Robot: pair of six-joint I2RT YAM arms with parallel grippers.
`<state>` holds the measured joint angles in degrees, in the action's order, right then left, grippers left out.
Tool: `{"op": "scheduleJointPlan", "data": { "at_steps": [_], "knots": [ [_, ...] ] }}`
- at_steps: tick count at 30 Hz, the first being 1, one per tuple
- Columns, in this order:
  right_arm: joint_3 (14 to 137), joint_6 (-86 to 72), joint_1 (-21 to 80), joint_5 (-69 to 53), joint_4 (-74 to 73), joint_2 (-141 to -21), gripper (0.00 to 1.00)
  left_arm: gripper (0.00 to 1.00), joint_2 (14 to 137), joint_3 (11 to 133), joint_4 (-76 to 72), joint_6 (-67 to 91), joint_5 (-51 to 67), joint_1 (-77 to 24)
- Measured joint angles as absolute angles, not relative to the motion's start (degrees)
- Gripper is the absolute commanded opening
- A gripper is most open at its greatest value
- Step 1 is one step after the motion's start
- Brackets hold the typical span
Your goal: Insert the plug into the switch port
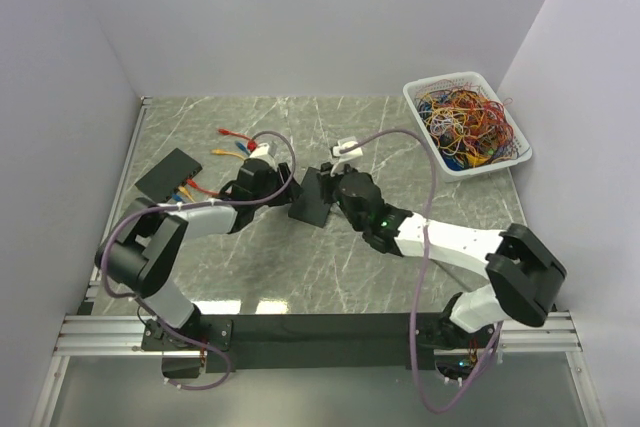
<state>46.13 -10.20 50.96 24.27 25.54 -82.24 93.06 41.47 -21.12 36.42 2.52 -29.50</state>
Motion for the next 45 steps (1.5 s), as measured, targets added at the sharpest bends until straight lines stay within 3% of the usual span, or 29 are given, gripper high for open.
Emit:
{"op": "scheduleJointPlan", "data": {
  "at_steps": [15,24,32,38,45],
  "knots": [
    [41.3,-12.4,51.1,23.0,25.4,-75.5,0.31,0.61,69.4,37.2,-11.7,33.7,-11.0,-26.8],
    [41.0,-12.9,51.6,20.9,25.8,-75.7,0.32,0.69,52.8,27.3,-4.3,38.3,-33.3,-25.7],
    [41.0,-13.0,51.9,19.7,25.8,-76.3,0.31,0.68,53.8,25.2,2.4,43.6,-52.1,-21.4],
    [41.0,-13.0,51.9,19.1,25.7,-76.3,0.32,0.75,55.5,20.9,-7.0,37.4,-55.9,-20.3],
    [41.1,-13.0,51.9,18.6,25.6,-76.9,0.31,0.80,62.9,17.1,-14.8,33.8,-52.4,-14.4]
  ]
}}
